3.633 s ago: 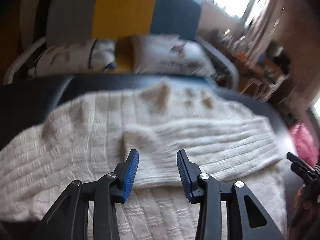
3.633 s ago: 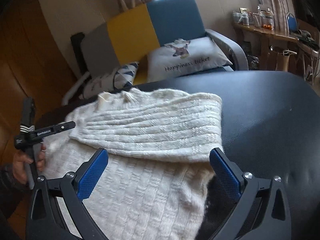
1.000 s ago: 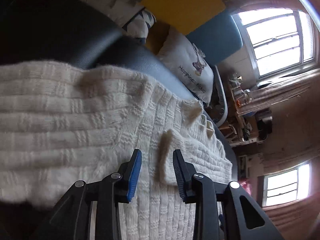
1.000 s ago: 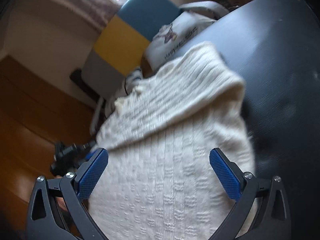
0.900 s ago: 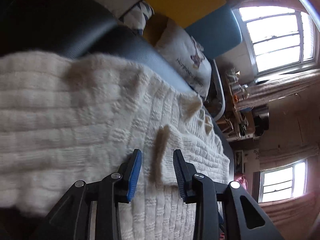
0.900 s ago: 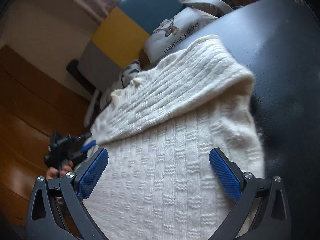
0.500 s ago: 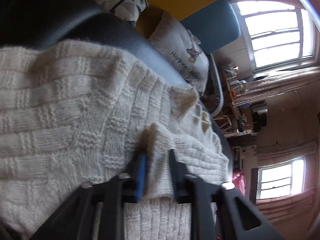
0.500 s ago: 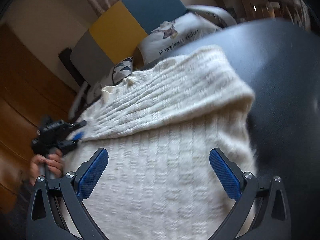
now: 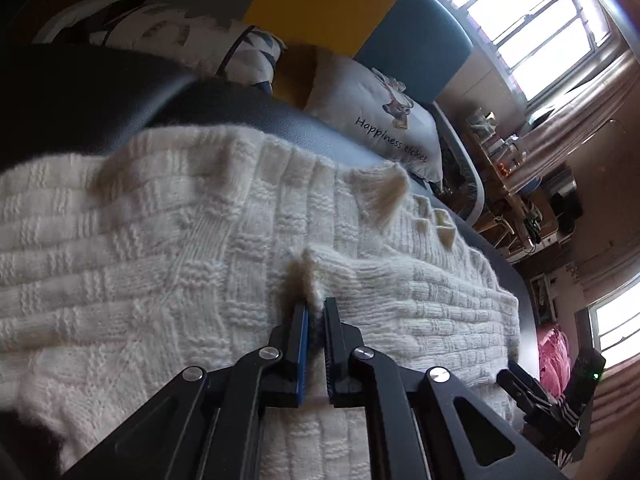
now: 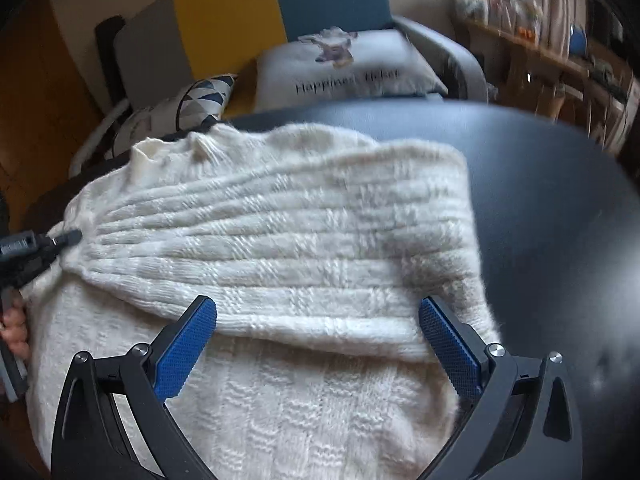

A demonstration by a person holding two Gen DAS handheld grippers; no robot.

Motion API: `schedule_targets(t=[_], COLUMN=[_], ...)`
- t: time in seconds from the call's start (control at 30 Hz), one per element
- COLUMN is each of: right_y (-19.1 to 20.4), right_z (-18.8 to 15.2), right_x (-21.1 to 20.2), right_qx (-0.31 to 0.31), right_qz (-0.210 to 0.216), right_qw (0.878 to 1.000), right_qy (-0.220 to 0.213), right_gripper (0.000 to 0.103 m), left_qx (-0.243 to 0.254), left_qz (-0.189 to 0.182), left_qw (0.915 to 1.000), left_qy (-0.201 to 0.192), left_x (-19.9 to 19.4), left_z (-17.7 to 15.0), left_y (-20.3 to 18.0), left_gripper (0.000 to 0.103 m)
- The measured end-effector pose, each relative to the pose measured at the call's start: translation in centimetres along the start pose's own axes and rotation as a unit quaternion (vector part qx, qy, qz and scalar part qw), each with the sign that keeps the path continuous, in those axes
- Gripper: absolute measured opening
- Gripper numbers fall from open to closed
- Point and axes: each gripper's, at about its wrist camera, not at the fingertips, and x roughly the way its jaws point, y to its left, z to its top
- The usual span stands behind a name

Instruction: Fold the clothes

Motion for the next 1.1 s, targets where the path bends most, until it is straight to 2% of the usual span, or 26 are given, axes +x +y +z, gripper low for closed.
schedule_targets(t=[0.1, 0.23, 0.3, 0.4, 0.47, 0.53, 0.6, 0.67, 0.7, 0.8, 0.9, 1.1], right_y=[-1.8, -4.6, -5.2, -5.6, -5.6, -5.9, -6.3, -6.7, -6.8, -6.7, -6.8, -7.6], right_z=[-0.9, -2.6, -3.3, -3.8, -3.5, -3.2, -3.0, -2.9, -2.9, -2.8, -3.0, -2.8], right_x=[-2.2, -5.2, -5.9, -6.8, -7.0, -6.6, -6.1, -5.5, -5.2, -4.9, -5.0, -4.6], right_qx=[0.052, 0.125, 0.138, 0.141, 0.142, 0.153, 0.162, 0.169, 0.167, 0.146, 0.129, 0.137], right_qz=[0.077, 0.169, 0.198, 0.233, 0.241, 0.253, 0.256, 0.248, 0.236, 0.192, 0.183, 0.192], right_qw=[0.995, 0.976, 0.969, 0.96, 0.957, 0.952, 0.95, 0.951, 0.955, 0.969, 0.973, 0.97], right_qy=[-0.027, -0.057, -0.058, -0.066, -0.071, -0.074, -0.076, -0.068, -0.063, -0.051, -0.05, -0.056], right_gripper=[0.103, 0.103, 0.103, 0.103, 0.103, 0.103, 0.103, 0.103, 0.103, 0.103, 0.103, 0.103], left_qx=[0.036, 0.085, 0.171, 0.253, 0.307, 0.358, 0.363, 0.369, 0.373, 0.362, 0.366, 0.36], left_qz=[-0.024, -0.057, -0.101, -0.128, -0.146, -0.163, -0.174, -0.177, -0.177, -0.208, -0.215, -0.249], left_qw=[0.9988, 0.9935, 0.98, 0.9578, 0.9366, 0.9108, 0.8995, 0.8914, 0.8877, 0.8738, 0.8631, 0.8386], left_qy=[-0.022, -0.05, -0.019, 0.044, 0.085, 0.126, 0.17, 0.194, 0.203, 0.25, 0.273, 0.324], left_x=[-1.9, -4.4, -3.5, 1.2, 4.3, 7.4, 11.1, 14.1, 15.4, 18.2, 19.5, 20.6], left_z=[1.1, 2.5, 3.6, 3.3, 3.1, 3.0, 3.1, 3.2, 3.3, 3.5, 3.7, 3.5], left_y=[-1.7, -4.0, -8.7, -14.9, -19.1, -23.2, -25.5, -26.9, -27.5, -28.3, -28.5, -29.2], left_gripper=[0.015, 0.024, 0.026, 0.027, 0.029, 0.03, 0.031, 0.032, 0.032, 0.034, 0.035, 0.035])
